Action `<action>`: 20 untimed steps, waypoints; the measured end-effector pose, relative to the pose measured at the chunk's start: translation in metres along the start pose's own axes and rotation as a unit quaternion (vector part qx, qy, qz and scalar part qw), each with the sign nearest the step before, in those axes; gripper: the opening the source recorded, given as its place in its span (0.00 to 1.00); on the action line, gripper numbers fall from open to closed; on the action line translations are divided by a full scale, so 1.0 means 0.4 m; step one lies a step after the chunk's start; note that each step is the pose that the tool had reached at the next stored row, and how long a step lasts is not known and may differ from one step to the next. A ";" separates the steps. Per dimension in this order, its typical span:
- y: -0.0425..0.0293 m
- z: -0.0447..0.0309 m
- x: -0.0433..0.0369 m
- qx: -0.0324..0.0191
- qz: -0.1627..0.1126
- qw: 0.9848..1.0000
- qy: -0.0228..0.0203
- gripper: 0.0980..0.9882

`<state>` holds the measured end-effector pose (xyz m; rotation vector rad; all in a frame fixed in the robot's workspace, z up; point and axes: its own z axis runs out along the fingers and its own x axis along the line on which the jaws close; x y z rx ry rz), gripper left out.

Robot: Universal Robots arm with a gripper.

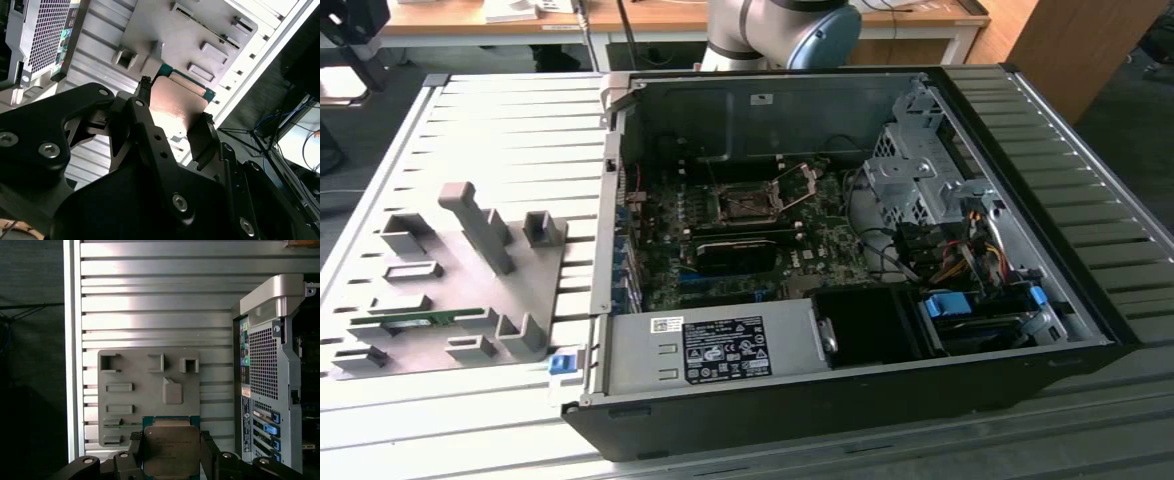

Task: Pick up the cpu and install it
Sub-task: 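Pick up the cpu and move it towards the insertion slot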

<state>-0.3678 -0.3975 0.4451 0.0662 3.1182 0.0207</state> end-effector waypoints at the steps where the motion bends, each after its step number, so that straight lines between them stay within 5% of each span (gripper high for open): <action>1: 0.001 0.000 -0.002 0.000 0.000 1.000 0.000 0.50; 20: 0.020 0.003 -0.047 0.000 0.000 1.000 0.000 0.50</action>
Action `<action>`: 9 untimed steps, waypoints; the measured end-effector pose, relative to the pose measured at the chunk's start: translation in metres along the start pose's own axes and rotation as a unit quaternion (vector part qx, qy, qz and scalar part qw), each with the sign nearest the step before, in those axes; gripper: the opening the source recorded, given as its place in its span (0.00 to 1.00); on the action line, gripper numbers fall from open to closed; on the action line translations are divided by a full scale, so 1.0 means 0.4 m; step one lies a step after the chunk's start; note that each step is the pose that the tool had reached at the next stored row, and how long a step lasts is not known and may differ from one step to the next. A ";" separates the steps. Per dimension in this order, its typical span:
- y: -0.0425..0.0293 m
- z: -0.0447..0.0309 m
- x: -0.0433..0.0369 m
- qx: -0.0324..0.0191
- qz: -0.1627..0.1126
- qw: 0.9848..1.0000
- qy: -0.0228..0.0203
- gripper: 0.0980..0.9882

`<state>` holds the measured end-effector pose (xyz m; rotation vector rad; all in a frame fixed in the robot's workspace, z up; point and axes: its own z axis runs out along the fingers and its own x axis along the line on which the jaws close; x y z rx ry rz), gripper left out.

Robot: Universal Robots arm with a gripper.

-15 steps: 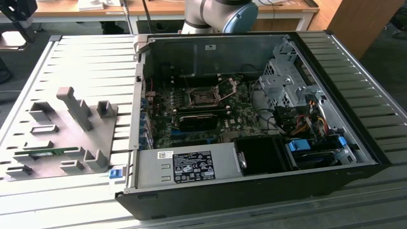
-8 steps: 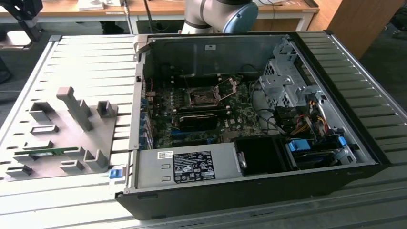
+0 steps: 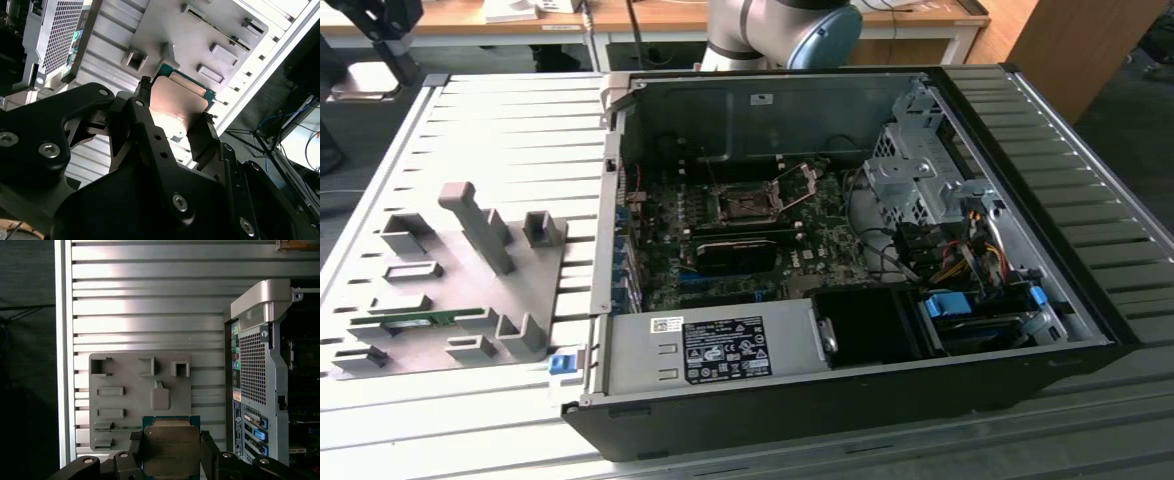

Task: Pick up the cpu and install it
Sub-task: 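Pick up the cpu and move it towards the insertion slot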

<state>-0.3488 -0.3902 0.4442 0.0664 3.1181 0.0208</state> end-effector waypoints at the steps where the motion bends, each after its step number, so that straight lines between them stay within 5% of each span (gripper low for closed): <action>1: 0.002 0.000 -0.003 0.000 0.000 1.000 0.000 0.50; 9: 0.012 0.003 -0.023 0.000 0.000 1.000 0.000 0.50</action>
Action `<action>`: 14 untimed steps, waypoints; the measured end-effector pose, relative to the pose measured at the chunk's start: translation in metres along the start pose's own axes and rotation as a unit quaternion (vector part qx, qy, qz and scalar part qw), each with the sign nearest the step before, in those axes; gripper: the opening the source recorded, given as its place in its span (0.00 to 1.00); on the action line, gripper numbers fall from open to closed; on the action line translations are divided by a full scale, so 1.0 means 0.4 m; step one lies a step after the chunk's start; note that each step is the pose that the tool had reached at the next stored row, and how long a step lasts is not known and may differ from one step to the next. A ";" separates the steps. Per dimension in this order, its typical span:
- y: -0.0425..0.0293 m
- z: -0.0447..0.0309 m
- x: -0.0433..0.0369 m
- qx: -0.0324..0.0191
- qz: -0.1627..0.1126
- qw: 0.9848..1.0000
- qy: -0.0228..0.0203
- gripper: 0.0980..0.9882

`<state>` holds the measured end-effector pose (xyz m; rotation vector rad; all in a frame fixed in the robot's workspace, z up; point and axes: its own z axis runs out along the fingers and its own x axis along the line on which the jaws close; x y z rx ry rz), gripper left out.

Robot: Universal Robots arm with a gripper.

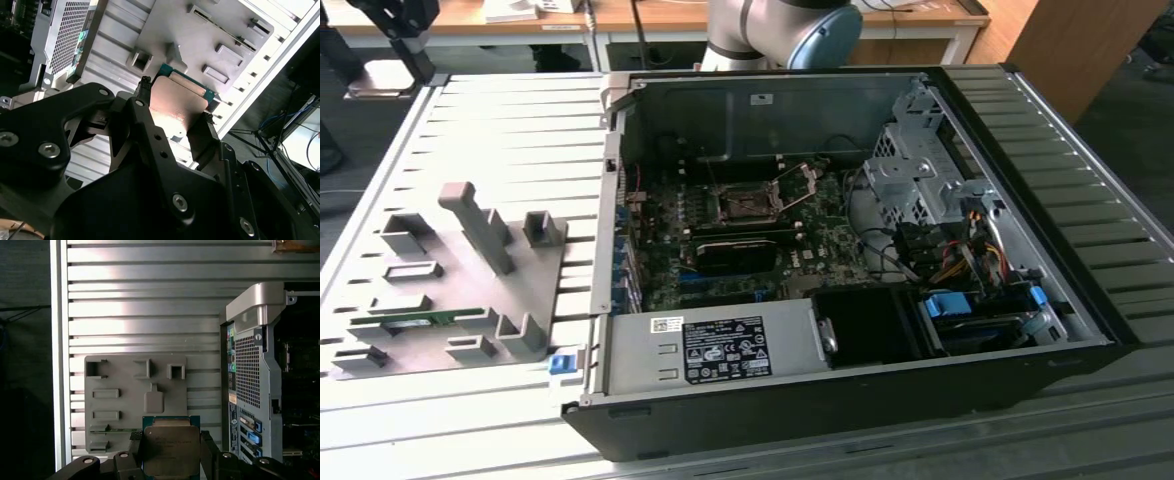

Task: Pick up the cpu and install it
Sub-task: 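Pick up the cpu and move it towards the insertion slot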

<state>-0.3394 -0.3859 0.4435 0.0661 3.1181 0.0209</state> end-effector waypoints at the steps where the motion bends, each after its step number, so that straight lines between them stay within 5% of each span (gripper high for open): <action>1: 0.001 0.000 -0.003 0.000 0.000 1.000 0.000 0.50; 14: 0.017 0.004 -0.058 0.000 0.000 1.000 0.000 0.50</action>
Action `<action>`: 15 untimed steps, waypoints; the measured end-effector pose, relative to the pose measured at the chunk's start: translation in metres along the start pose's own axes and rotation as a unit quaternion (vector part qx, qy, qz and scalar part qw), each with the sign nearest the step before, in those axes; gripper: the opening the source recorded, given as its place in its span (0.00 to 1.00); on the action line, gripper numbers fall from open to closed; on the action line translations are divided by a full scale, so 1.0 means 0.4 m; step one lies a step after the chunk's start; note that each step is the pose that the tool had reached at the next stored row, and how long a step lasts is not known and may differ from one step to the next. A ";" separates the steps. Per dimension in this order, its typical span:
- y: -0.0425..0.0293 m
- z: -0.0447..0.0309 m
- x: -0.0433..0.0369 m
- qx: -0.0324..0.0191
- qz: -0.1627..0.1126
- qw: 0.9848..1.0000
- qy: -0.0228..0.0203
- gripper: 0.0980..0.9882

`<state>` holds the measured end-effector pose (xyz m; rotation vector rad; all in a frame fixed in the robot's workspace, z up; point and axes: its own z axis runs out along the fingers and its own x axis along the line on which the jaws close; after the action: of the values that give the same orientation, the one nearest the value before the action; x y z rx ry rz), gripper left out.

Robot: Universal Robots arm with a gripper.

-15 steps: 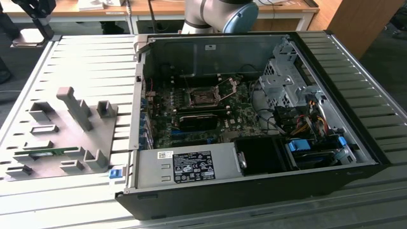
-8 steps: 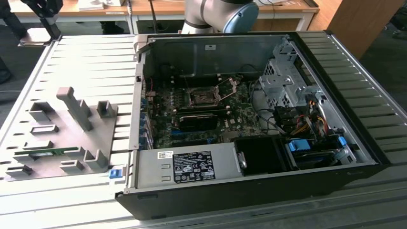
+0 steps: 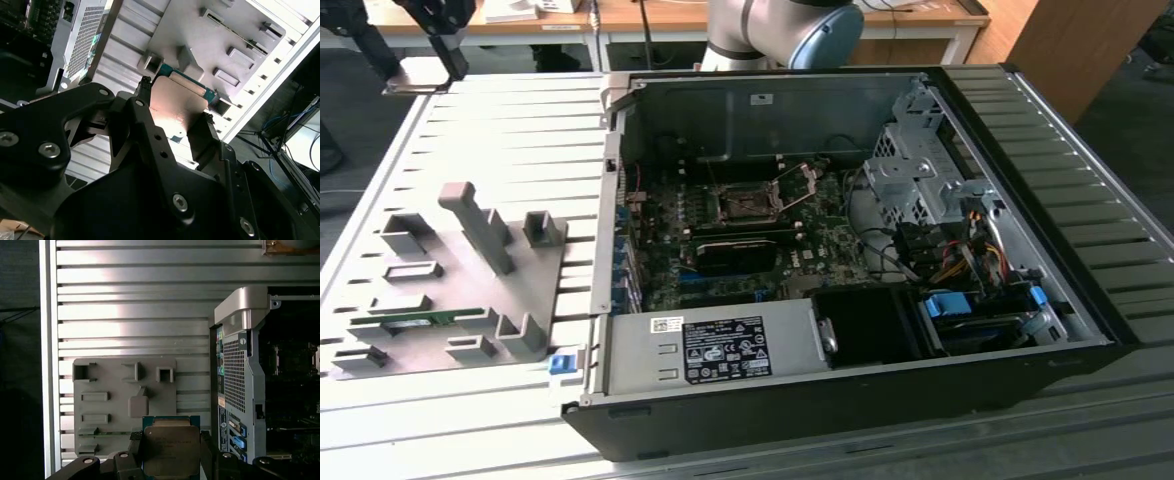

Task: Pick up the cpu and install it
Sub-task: 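Pick up the cpu and move it towards the insertion slot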

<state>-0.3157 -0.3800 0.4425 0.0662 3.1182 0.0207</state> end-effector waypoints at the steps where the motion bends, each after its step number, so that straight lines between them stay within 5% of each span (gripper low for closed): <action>1: 0.001 0.000 -0.005 0.000 0.000 1.000 0.000 0.50; 15: 0.015 0.005 -0.058 0.000 0.000 1.000 0.000 0.50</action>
<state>-0.2923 -0.3749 0.4413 0.0664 3.1182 0.0208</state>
